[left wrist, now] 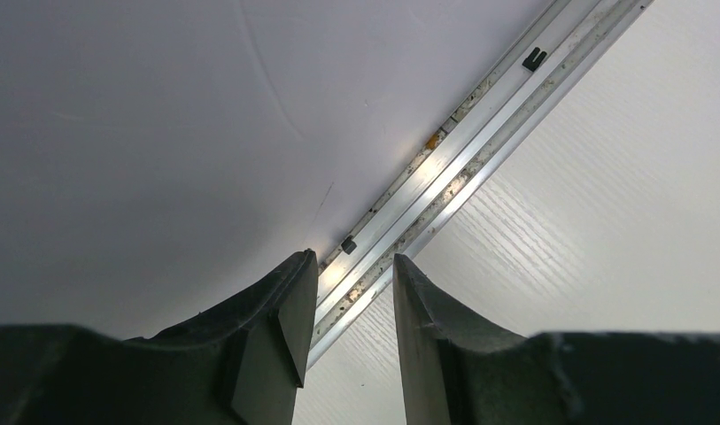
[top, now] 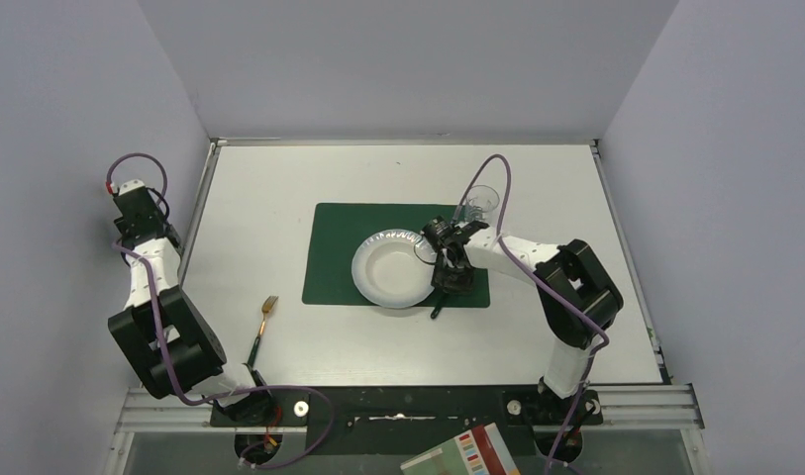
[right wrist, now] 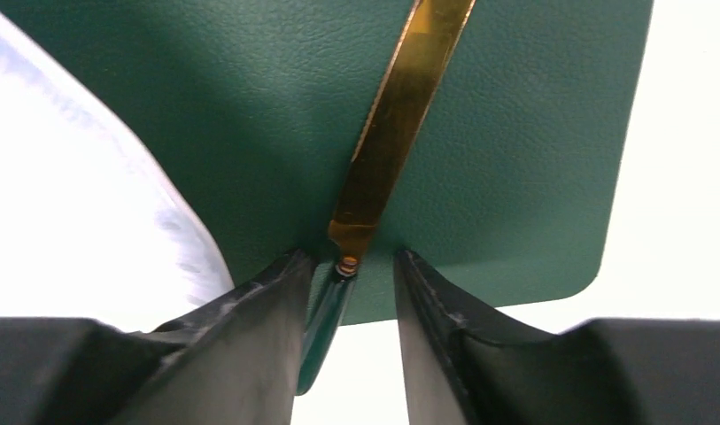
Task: Set the dinner table for one person
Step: Adjust the knife on the napkin.
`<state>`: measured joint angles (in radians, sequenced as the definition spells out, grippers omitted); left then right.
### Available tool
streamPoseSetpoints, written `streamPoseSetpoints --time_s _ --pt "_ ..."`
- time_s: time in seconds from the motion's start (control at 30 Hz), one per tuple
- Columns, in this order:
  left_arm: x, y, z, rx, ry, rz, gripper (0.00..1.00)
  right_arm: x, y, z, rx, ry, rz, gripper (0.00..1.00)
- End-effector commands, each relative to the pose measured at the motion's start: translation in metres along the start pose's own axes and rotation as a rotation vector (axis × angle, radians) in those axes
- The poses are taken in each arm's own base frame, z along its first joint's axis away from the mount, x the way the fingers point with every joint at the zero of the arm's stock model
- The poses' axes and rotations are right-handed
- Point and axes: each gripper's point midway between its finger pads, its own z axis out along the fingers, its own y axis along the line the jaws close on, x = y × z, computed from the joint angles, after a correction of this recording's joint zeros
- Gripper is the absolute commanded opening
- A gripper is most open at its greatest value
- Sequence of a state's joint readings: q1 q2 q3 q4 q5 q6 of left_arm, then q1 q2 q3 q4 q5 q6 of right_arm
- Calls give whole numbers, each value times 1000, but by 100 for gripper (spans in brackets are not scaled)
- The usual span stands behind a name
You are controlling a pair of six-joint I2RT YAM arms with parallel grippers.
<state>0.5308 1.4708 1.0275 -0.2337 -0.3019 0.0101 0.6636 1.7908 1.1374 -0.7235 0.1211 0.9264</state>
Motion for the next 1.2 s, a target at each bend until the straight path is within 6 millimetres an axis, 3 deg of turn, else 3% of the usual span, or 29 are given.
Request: streamPoseSetpoints --time_s 0.0,0.17,0.3,0.77,1.17 --pt "-32 -1 -10 14 -88 -30 36 -7 19 -2 -51 -29 -4 35" --pt "-32 2 -9 -1 -88 -23 36 -18 17 -11 -59 -77 -46 12" --pt "-32 2 -8 -3 -84 -21 36 -28 17 -18 -72 -127 -83 1" --pt "-31 7 -8 -29 -76 -13 36 -52 -16 -28 -81 -199 -143 0" --pt "-31 10 -10 -42 -80 -11 36 -44 -8 -12 -198 -111 -225 0"
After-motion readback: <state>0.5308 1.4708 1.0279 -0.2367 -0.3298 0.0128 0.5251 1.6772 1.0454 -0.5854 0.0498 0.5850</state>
